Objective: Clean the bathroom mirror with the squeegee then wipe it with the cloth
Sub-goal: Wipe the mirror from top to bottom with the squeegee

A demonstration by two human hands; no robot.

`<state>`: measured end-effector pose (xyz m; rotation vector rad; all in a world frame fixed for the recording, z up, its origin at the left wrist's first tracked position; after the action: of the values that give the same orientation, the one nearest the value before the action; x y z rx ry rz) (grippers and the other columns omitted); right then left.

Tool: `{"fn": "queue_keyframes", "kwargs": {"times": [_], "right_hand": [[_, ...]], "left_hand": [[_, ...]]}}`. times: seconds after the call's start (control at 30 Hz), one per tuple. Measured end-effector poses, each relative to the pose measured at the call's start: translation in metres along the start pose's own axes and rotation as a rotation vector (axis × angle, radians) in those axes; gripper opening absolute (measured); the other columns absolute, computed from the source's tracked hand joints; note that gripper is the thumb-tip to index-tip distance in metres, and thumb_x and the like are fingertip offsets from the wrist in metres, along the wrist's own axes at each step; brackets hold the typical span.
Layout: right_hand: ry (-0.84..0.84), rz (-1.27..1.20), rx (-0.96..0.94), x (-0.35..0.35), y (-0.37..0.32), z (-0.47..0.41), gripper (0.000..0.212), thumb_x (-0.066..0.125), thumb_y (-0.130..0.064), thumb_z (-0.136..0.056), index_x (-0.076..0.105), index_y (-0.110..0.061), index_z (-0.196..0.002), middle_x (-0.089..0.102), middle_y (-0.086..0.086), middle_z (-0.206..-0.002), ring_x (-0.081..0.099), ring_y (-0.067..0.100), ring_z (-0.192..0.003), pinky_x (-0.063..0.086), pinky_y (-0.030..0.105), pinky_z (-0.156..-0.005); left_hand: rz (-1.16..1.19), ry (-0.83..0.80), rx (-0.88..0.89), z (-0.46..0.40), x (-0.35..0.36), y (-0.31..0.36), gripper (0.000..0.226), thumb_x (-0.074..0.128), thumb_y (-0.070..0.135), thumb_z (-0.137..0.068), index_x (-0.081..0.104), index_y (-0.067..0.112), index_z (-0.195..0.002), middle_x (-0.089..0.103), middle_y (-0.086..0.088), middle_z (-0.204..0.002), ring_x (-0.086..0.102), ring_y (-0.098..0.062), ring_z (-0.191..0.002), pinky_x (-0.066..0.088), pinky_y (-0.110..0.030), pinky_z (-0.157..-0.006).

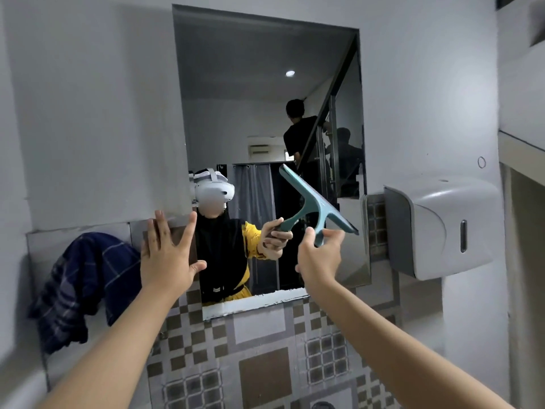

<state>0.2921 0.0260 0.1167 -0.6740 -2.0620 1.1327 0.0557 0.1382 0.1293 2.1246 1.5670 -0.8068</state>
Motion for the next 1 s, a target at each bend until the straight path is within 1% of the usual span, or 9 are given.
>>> {"fn": "queue_keyframes", "kwargs": {"times": [0.2, 0.33, 0.4, 0.47, 0.67, 0.73, 0.83, 0.9, 1.0], "right_hand": [[-0.090, -0.072, 0.063, 0.048, -0.002, 0.045, 0.018, 0.052, -0.031, -0.095, 0.036, -0.026, -0.099, 0.063, 0.013, -0.085, 0.061, 0.026, -0.061, 0.052, 0.035, -0.056], [-0.120, -0.068, 0.056, 0.082, -0.002, 0.073, 0.019, 0.053, -0.040, -0.089, 0.034, -0.043, -0.089, 0.059, 0.015, -0.110, 0.068, 0.032, -0.076, 0.059, 0.050, -0.070], [-0.126, -0.078, 0.061, 0.092, -0.004, 0.083, 0.020, 0.053, -0.040, -0.090, 0.033, -0.042, -0.087, 0.056, 0.013, -0.109, 0.068, 0.031, -0.074, 0.060, 0.050, -0.068], [-0.159, -0.093, 0.049, 0.096, -0.003, 0.093, 0.019, 0.054, -0.034, -0.094, 0.035, -0.034, -0.094, 0.058, 0.007, -0.095, 0.066, 0.024, -0.075, 0.059, 0.042, -0.069], [-0.234, 0.045, -0.123, 0.097, 0.001, 0.108, 0.021, 0.054, -0.031, -0.095, 0.040, -0.021, -0.107, 0.053, -0.011, -0.081, 0.056, 0.005, -0.074, 0.042, 0.011, -0.056], [-0.223, 0.099, -0.188, 0.086, 0.002, 0.103, 0.023, 0.056, -0.029, -0.095, 0.042, -0.017, -0.108, 0.052, -0.015, -0.080, 0.053, 0.000, -0.069, 0.042, 0.008, -0.052], [-0.212, 0.182, -0.284, 0.068, 0.004, 0.089, 0.021, 0.059, -0.028, -0.093, 0.046, -0.018, -0.105, 0.057, -0.011, -0.079, 0.057, 0.005, -0.065, 0.048, 0.015, -0.053], [-0.221, 0.245, -0.324, 0.054, 0.013, 0.082, 0.019, 0.061, -0.029, -0.092, 0.048, -0.022, -0.104, 0.062, -0.004, -0.079, 0.056, 0.010, -0.057, 0.050, 0.029, -0.052], [-0.355, 0.394, -0.423, 0.051, 0.038, 0.075, 0.020, 0.064, -0.028, -0.090, 0.052, -0.020, -0.105, 0.065, 0.003, -0.072, 0.040, 0.006, -0.040, 0.040, 0.030, -0.041]], "left_hand": [[0.049, -0.013, -0.004, 0.000, 0.001, 0.001, 0.106, 0.057, 0.060, -0.079, -0.025, 0.037, -0.142, -0.030, -0.023, -0.149, -0.013, -0.044, -0.141, 0.010, -0.055, -0.113], [0.068, 0.002, -0.013, 0.005, -0.001, 0.002, 0.102, 0.063, 0.052, -0.079, -0.011, 0.035, -0.147, -0.018, -0.029, -0.151, -0.004, -0.047, -0.141, 0.013, -0.058, -0.111], [0.045, 0.082, 0.018, 0.014, 0.003, 0.002, 0.098, 0.071, 0.045, -0.076, 0.009, 0.028, -0.150, 0.003, -0.037, -0.149, 0.014, -0.051, -0.138, 0.024, -0.060, -0.107], [0.020, 0.143, 0.058, 0.025, 0.010, 0.001, 0.092, 0.072, 0.040, -0.075, 0.020, 0.025, -0.148, 0.017, -0.037, -0.147, 0.024, -0.050, -0.135, 0.027, -0.059, -0.105], [-0.056, 0.183, 0.142, 0.047, 0.026, 0.008, 0.096, 0.079, 0.034, -0.067, 0.024, 0.020, -0.145, 0.034, -0.032, -0.144, 0.039, -0.045, -0.130, 0.035, -0.058, -0.100], [-0.037, 0.169, 0.162, 0.049, 0.027, 0.014, 0.098, 0.082, 0.035, -0.062, 0.031, 0.020, -0.145, 0.033, -0.030, -0.145, 0.038, -0.043, -0.131, 0.035, -0.058, -0.101], [-0.017, 0.137, 0.158, 0.047, 0.029, 0.020, 0.099, 0.080, 0.043, -0.064, 0.028, 0.022, -0.146, 0.026, -0.027, -0.150, 0.033, -0.041, -0.135, 0.031, -0.055, -0.104], [-0.001, 0.113, 0.166, 0.053, 0.032, 0.015, 0.098, 0.075, 0.047, -0.069, 0.023, 0.024, -0.148, 0.019, -0.025, -0.152, 0.027, -0.040, -0.138, 0.026, -0.053, -0.106], [0.019, 0.100, 0.060, 0.072, 0.052, -0.005, 0.094, 0.072, 0.047, -0.073, 0.019, 0.026, -0.149, 0.013, -0.023, -0.154, 0.018, -0.038, -0.140, 0.018, -0.052, -0.106]]}}
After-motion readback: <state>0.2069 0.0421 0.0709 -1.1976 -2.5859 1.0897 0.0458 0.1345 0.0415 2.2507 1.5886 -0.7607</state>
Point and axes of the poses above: each hand's wrist, its own z-axis away from the middle knuckle, its own x-axis out of the palm, y = z × x, the point moved 2 cm from there along -z, towards the middle knuckle
